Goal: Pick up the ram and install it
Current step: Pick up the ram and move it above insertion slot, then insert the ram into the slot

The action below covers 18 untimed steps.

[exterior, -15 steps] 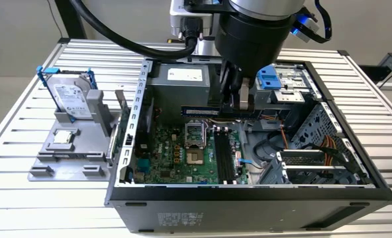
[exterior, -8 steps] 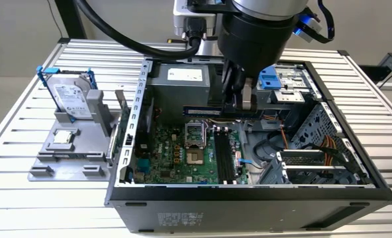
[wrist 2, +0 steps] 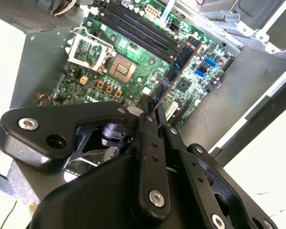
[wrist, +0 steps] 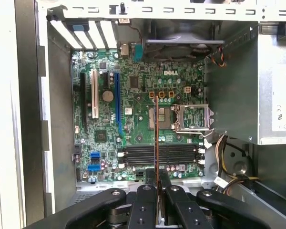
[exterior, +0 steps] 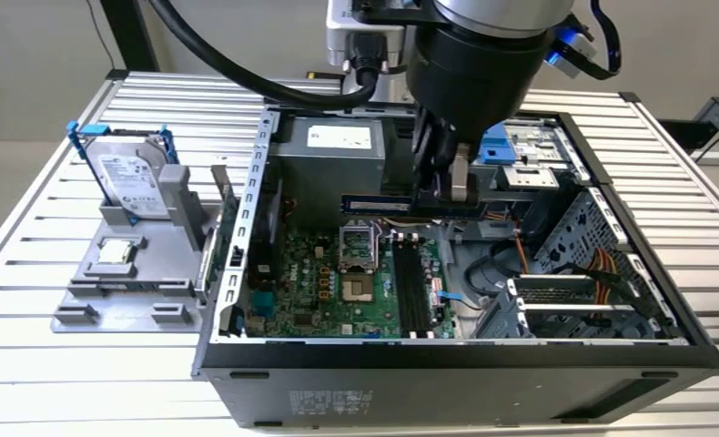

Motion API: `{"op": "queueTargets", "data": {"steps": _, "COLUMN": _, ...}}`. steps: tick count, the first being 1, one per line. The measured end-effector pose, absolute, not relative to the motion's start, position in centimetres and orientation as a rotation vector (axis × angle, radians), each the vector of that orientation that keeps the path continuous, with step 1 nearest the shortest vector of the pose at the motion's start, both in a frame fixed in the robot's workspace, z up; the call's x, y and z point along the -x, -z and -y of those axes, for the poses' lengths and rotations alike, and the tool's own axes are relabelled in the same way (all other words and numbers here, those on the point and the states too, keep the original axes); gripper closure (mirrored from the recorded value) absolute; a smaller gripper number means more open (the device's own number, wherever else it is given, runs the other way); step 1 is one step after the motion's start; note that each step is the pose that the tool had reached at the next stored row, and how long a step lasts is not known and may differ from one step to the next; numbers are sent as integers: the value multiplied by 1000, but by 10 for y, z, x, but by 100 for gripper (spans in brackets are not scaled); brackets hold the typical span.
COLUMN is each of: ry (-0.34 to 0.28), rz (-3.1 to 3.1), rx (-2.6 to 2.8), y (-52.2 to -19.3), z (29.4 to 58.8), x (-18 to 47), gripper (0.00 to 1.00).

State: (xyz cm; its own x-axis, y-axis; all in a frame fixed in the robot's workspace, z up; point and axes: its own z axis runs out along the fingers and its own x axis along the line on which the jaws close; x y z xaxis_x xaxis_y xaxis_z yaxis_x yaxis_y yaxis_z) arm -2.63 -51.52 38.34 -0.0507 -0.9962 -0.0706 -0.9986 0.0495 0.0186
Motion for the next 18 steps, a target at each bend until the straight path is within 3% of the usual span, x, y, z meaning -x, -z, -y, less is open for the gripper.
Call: {"op": "queueTargets", "data": {"steps": 18, "ry": -97, "rz": -2248, "rx": 2138, "y": -383, "z": 515, "x": 11, "gripper": 100}}
